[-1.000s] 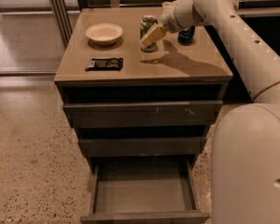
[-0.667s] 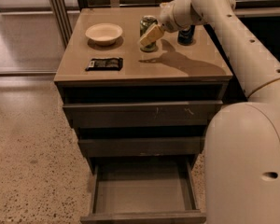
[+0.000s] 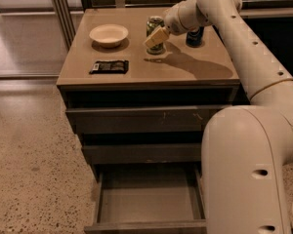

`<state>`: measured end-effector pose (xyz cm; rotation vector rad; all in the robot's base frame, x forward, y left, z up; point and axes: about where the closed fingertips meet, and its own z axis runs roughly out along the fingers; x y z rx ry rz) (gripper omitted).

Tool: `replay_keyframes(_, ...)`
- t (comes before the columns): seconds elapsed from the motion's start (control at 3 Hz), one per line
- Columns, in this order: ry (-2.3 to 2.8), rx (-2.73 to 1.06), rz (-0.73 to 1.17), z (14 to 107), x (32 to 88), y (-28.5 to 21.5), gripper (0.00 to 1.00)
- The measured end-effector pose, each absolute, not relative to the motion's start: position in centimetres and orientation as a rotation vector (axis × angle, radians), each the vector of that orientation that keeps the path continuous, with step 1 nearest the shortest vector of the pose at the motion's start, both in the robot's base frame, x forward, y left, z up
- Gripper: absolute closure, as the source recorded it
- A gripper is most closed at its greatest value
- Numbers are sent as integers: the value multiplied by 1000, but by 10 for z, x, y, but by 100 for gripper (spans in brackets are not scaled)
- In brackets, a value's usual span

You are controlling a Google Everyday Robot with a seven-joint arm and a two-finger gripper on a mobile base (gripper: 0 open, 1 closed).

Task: Place green can into bottom drawer

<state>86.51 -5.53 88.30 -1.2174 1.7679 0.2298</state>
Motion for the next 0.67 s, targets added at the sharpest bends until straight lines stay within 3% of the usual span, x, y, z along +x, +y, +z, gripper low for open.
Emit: replay_keyframes(0.67, 1769, -1218, 230, 883, 865, -55, 64)
